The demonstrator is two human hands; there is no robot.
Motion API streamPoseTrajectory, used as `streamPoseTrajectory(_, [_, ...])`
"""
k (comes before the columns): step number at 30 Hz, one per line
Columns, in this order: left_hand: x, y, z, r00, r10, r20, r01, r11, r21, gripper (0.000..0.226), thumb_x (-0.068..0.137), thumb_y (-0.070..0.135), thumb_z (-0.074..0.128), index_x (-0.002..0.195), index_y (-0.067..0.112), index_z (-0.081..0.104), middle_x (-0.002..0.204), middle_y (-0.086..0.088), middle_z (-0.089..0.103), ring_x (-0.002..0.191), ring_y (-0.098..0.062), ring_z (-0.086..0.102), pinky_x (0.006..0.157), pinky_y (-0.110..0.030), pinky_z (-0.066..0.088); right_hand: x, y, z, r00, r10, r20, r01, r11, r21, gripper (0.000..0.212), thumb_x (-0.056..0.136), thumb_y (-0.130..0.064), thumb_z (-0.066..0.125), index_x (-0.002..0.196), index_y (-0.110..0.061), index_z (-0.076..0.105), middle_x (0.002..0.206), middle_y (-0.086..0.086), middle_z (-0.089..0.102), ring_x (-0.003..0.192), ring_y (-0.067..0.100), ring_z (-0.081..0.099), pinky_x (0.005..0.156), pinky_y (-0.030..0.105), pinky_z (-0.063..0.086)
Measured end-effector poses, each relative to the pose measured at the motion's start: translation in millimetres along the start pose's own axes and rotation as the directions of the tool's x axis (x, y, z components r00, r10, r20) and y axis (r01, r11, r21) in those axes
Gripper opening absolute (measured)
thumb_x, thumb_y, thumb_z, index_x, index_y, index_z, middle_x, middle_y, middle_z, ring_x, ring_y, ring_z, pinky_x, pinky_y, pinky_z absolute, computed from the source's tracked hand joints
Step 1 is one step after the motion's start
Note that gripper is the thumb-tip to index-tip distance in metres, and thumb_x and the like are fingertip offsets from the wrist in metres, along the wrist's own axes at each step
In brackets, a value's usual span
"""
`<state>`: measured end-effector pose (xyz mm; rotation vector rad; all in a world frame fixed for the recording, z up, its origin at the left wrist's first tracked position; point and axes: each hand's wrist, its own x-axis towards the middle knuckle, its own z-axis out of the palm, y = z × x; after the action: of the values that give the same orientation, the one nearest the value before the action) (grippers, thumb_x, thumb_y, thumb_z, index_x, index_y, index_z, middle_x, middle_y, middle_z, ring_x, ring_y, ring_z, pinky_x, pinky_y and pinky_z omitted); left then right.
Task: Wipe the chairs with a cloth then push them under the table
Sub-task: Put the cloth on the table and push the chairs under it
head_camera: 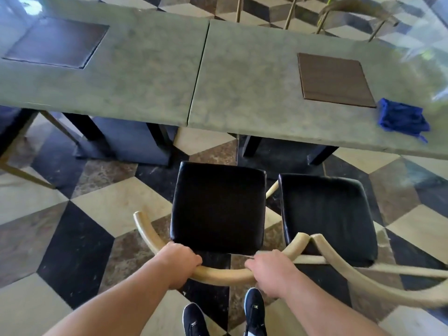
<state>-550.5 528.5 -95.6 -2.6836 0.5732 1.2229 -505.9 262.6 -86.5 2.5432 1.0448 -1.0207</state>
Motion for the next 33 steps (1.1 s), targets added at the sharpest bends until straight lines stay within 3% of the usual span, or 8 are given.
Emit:
streamPoseTrajectory(13, [29, -67, -64, 0.987, -0.079, -0.141, 0.063, 0.992, -0.111, 0.03, 0.088, 0.023, 0.067, 0.112, 0.039, 0.06, 0.097, 0.013, 0.066, 0.09, -0.015, 0.065, 0.088, -0.038, 0.051, 54, 52, -83, 0.985, -0.034, -0.169, 0.032, 0.999, -0.018, 0.017, 0.092, -0.02, 0.068, 0.1, -0.03, 0.058, 0.09, -0.005, 0.064, 0.085, 0.024, 0.062, 0.086, 0.043, 0.044])
streamPoseTrajectory(28, [123, -142, -174, 0.987, -0.079, -0.138, 0.085, 0.996, 0.033, 0.029, 0.091, 0.023, 0.064, 0.117, 0.035, 0.059, 0.107, 0.01, 0.067, 0.1, -0.018, 0.066, 0.091, -0.04, 0.046, 150, 147, -148, 0.977, -0.027, -0.213, 0.026, 1.0, -0.006, 0.026, 0.086, -0.013, 0.067, 0.096, -0.032, 0.051, 0.084, -0.006, 0.058, 0.082, 0.025, 0.061, 0.088, 0.047, 0.042])
streamPoseTrajectory(33, [143, -160, -199, 0.987, -0.079, -0.139, 0.087, 0.995, 0.053, 0.029, 0.092, 0.02, 0.062, 0.117, 0.035, 0.058, 0.107, 0.01, 0.067, 0.101, -0.018, 0.066, 0.094, -0.04, 0.046, 173, 167, -163, 0.981, -0.018, -0.193, 0.018, 1.0, 0.0, 0.024, 0.085, -0.012, 0.061, 0.093, -0.031, 0.051, 0.075, -0.009, 0.049, 0.072, 0.024, 0.054, 0.078, 0.046, 0.038])
